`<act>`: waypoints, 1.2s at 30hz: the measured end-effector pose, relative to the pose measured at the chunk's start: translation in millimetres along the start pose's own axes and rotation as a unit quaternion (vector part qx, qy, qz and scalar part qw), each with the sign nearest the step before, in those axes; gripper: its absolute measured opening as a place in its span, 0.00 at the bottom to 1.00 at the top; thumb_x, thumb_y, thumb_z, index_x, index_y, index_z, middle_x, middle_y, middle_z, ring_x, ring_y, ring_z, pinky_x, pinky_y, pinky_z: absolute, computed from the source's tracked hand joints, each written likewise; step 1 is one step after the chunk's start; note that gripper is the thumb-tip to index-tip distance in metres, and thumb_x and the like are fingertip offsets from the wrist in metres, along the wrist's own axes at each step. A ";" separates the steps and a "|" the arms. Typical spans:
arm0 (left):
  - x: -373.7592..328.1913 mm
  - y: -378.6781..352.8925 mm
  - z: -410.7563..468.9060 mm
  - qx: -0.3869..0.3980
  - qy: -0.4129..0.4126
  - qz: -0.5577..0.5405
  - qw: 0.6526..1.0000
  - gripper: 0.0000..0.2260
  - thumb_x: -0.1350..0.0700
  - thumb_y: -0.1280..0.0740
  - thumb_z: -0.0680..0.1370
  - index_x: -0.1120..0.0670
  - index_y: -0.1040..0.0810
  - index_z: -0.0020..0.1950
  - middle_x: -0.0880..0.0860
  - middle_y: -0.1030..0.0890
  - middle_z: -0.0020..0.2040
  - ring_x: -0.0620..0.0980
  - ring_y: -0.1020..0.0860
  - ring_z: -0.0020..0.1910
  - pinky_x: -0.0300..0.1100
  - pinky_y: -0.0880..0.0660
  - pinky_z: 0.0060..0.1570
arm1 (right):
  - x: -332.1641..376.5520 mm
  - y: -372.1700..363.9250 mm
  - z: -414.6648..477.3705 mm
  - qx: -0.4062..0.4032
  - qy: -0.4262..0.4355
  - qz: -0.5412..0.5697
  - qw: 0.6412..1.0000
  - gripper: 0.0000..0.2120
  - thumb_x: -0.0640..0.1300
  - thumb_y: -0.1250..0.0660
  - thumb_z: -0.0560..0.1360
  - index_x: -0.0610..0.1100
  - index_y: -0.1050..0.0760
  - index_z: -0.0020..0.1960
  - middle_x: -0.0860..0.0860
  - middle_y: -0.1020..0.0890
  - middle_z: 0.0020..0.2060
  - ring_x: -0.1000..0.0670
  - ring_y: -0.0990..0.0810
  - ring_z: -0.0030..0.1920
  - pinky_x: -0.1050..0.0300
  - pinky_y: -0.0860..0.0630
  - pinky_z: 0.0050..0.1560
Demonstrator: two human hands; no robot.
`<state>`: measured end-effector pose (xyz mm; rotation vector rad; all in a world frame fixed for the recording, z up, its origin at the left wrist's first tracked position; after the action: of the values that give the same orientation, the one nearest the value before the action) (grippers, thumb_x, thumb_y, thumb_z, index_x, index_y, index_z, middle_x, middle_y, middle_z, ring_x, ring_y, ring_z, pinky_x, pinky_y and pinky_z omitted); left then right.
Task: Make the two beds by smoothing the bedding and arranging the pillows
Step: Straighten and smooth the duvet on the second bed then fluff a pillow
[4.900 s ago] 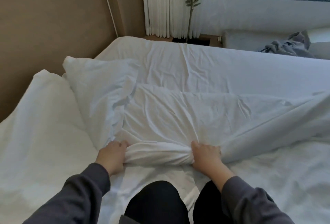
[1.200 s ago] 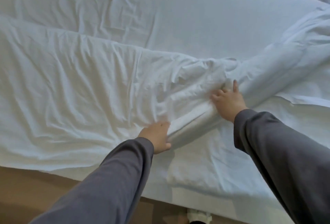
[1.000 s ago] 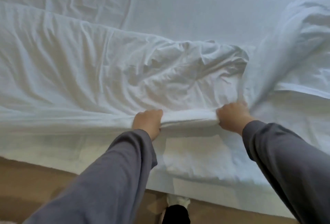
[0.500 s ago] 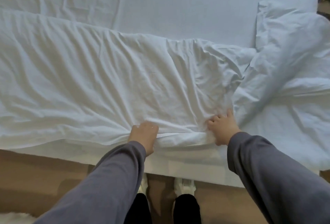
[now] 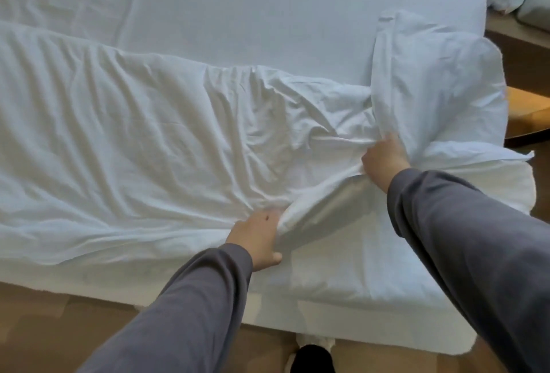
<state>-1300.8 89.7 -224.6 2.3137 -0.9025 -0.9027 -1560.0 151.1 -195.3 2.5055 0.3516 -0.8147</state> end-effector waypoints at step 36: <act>-263.9 82.0 121.4 -0.124 -0.118 -0.336 0.926 0.31 0.55 0.32 0.74 0.47 0.40 0.74 0.50 0.20 0.55 0.54 0.22 0.53 0.47 0.25 0.53 | -216.1 -110.8 -20.3 -0.219 -0.164 0.962 0.026 0.17 0.25 0.49 0.74 0.38 0.25 0.45 0.40 0.20 0.41 0.43 0.19 0.41 0.47 0.18 0.46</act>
<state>-1569.8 202.8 -147.1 2.3345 -0.0267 -1.4964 -1762.7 236.0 -90.0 0.1121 -2.0453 0.2418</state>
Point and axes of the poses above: each hand's wrist, its own z-axis towards the middle knuckle, its own y-axis out of the back of the hand, x = y × z, the point moved 4 cm from there along z, towards the middle knuckle
